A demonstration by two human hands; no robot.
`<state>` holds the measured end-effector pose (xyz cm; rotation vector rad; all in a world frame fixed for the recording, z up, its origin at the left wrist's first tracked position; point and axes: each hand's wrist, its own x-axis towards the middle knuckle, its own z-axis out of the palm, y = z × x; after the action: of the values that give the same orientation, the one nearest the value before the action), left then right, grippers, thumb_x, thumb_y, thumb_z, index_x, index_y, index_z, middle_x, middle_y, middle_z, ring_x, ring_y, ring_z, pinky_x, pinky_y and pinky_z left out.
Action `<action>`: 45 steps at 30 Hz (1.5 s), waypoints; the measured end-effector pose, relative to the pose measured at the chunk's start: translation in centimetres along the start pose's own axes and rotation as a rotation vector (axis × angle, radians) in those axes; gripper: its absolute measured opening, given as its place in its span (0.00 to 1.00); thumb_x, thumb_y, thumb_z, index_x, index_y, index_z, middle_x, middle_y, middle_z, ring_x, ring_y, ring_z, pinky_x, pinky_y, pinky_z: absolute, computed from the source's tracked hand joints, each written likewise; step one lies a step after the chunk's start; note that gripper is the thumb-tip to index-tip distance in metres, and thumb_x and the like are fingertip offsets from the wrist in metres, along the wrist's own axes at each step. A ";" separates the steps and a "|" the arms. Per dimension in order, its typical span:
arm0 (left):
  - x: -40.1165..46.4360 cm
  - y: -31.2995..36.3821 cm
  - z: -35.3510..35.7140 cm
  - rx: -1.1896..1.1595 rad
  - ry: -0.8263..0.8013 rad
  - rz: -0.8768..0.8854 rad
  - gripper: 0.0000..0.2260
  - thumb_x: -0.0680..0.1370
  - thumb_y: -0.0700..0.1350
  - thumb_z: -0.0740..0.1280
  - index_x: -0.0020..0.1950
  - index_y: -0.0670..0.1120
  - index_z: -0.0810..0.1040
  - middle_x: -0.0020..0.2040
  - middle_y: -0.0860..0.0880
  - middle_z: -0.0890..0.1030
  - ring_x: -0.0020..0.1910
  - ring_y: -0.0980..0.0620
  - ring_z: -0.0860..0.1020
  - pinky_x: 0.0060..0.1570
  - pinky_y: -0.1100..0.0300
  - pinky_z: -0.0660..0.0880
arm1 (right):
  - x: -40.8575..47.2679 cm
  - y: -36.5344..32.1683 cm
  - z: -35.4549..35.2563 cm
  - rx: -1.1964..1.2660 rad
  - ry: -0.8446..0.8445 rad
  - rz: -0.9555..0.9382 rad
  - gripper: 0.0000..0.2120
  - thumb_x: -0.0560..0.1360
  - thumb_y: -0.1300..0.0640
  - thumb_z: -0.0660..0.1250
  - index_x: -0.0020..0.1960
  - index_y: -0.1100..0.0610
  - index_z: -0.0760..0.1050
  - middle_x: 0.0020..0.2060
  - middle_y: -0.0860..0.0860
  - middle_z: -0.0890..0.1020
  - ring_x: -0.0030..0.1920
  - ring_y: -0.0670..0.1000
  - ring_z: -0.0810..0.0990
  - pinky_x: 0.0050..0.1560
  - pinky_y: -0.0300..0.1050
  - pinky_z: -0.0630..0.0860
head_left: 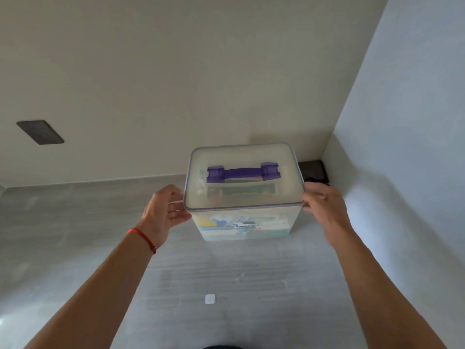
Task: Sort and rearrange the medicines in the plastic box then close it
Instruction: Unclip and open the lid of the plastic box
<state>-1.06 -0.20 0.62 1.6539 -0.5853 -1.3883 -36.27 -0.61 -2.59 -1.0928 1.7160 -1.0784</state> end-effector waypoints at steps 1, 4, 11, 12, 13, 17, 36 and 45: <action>-0.3 -0.1 -1.1 0.009 0.026 -0.003 0.12 0.73 0.47 0.65 0.49 0.39 0.79 0.41 0.39 0.83 0.39 0.40 0.81 0.48 0.48 0.81 | -0.6 0.3 0.2 0.058 0.019 0.034 0.08 0.72 0.60 0.69 0.47 0.60 0.84 0.41 0.62 0.86 0.46 0.63 0.86 0.54 0.65 0.83; -1.1 -0.8 -4.9 0.063 0.072 -0.016 0.17 0.70 0.51 0.67 0.48 0.38 0.80 0.38 0.39 0.83 0.37 0.40 0.82 0.45 0.47 0.82 | -2.8 0.8 1.5 0.119 0.056 0.127 0.07 0.68 0.53 0.73 0.40 0.57 0.85 0.36 0.56 0.88 0.39 0.56 0.89 0.45 0.57 0.86; -1.1 -1.9 -9.4 0.505 0.138 0.081 0.22 0.65 0.61 0.67 0.50 0.47 0.75 0.42 0.40 0.84 0.37 0.43 0.84 0.42 0.47 0.83 | -4.0 -0.3 5.1 -0.039 -0.136 0.272 0.17 0.75 0.44 0.71 0.46 0.59 0.84 0.34 0.52 0.88 0.33 0.52 0.87 0.33 0.44 0.82; -0.6 -1.8 -8.8 0.628 0.165 0.106 0.23 0.66 0.63 0.66 0.53 0.48 0.74 0.44 0.44 0.83 0.40 0.43 0.83 0.46 0.46 0.82 | -3.5 -0.8 5.6 -0.033 -0.159 0.294 0.16 0.77 0.44 0.71 0.47 0.58 0.83 0.35 0.51 0.88 0.33 0.51 0.87 0.31 0.41 0.80; 0.0 -1.8 -8.0 0.761 0.182 0.148 0.25 0.68 0.64 0.64 0.57 0.49 0.72 0.48 0.46 0.81 0.46 0.41 0.82 0.51 0.47 0.79 | -3.0 -1.2 5.9 -0.012 -0.168 0.306 0.14 0.78 0.46 0.71 0.48 0.58 0.83 0.36 0.51 0.88 0.34 0.50 0.86 0.30 0.39 0.78; 1.6 -2.1 -4.8 0.823 0.135 0.331 0.28 0.79 0.58 0.61 0.74 0.46 0.62 0.64 0.36 0.76 0.62 0.33 0.75 0.61 0.44 0.71 | -1.3 -2.5 6.0 0.051 -0.230 0.379 0.08 0.78 0.50 0.73 0.48 0.55 0.82 0.38 0.50 0.86 0.36 0.48 0.83 0.34 0.41 0.77; 2.6 -3.0 -5.6 0.617 0.140 0.315 0.23 0.74 0.62 0.67 0.63 0.51 0.73 0.56 0.46 0.80 0.56 0.41 0.78 0.56 0.47 0.77 | -2.6 -4.4 7.9 -0.688 0.062 -0.227 0.33 0.75 0.46 0.74 0.74 0.56 0.69 0.69 0.58 0.71 0.69 0.61 0.71 0.69 0.54 0.68; 5.3 1.0 -8.0 0.663 -0.134 0.138 0.29 0.54 0.60 0.83 0.45 0.42 0.83 0.39 0.48 0.86 0.41 0.45 0.85 0.39 0.57 0.81 | -3.9 -2.7 13.0 -0.688 0.144 -0.430 0.24 0.79 0.46 0.68 0.72 0.54 0.71 0.73 0.55 0.69 0.73 0.60 0.66 0.67 0.62 0.71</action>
<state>8.07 -2.40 -1.40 1.9811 -1.3196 -1.2815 -22.42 -0.67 -3.25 -1.9183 2.0938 -0.8315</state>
